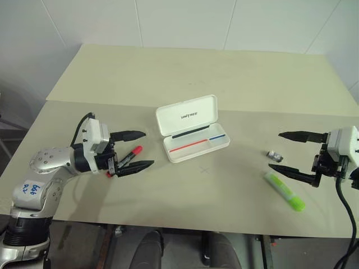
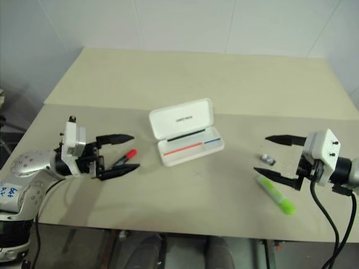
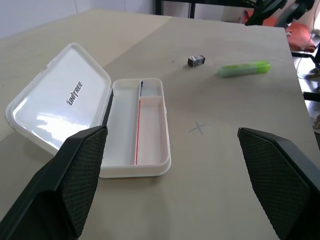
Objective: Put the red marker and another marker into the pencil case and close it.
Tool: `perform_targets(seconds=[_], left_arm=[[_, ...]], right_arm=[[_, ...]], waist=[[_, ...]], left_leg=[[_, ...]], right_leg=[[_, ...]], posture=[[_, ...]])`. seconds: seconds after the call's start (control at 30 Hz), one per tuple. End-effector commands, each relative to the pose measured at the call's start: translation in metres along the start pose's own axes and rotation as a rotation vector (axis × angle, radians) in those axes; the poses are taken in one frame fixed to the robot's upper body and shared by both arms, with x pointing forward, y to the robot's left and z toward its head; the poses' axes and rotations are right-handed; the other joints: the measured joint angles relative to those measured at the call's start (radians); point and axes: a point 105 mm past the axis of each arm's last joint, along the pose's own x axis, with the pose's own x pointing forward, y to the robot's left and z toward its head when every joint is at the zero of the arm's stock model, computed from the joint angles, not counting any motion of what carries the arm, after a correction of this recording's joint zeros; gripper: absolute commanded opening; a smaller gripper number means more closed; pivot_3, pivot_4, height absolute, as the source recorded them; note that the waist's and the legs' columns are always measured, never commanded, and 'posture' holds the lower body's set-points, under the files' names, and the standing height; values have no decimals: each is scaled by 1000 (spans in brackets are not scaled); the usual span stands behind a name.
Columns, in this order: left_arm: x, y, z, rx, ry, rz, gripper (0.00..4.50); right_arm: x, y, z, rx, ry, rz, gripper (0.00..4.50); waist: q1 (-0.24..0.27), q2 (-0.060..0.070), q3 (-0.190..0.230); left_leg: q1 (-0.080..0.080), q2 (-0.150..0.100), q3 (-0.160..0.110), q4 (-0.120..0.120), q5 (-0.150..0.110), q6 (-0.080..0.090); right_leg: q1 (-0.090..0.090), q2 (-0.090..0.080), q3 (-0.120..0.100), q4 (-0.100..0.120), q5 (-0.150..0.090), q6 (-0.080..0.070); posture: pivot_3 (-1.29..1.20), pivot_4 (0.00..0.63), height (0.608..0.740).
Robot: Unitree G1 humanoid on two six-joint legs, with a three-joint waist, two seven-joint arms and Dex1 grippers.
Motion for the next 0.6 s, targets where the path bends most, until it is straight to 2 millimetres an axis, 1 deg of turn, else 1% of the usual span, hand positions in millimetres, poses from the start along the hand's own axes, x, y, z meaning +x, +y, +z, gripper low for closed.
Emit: perform_targets(seconds=[0.03, 0.17, 0.3, 0.4, 0.47, 0.57, 0.6], left_arm=[[7, 3, 7, 55, -8, -31, 4482], [16, 0, -1, 74, 19, -67, 4482], [25, -2, 1, 54, 29, -74, 4482], [29, 0, -4, 63, 50, -75, 4482], [29, 3, -8, 67, 63, -62, 4482], [33, 9, -15, 96, 77, -22, 3827], [39, 8, -15, 87, 79, -27, 3475]], right_arm=[[6, 5, 7, -23, -22, -1, 4500], [10, 17, 4, 28, -35, 26, 4500], [18, 15, 9, 9, -61, -13, 4500], [27, 19, 11, 7, -79, -9, 4500], [33, 23, 13, 7, -98, -8, 4500], [40, 26, 15, 10, -124, -15, 4500], [41, 25, 16, 8, -131, -14, 4500]], waist=[[0, 0, 0], [1, 0, 0], [0, 0, 0], [-2, 0, 0], [-1, 0, 0], [0, 0, 0], [0, 0, 0]], left_leg=[[0, 0, 0, 0, 0, 0], [0, 0, 0, 0, 0, 0], [0, 0, 1, 0, -1, 1], [0, 0, 1, 1, -1, 1], [0, 0, 1, 2, -1, 1], [-1, 0, 1, 3, -1, 1], [-1, 0, 1, 3, -1, 1]], right_leg=[[0, 0, 0, 0, 0, 0], [0, 0, 0, -1, 2, 3], [0, 0, 1, -1, 2, 4], [0, 0, 1, -1, 3, 4], [0, 0, 1, 0, 3, 4], [0, 1, 1, -1, 3, 4], [0, 1, 2, -1, 3, 4]], posture=[[0, 150, 740], [0, 150, 740], [0, 150, 740], [0, 150, 740], [0, 150, 740], [0, 150, 740], [0, 150, 740]])
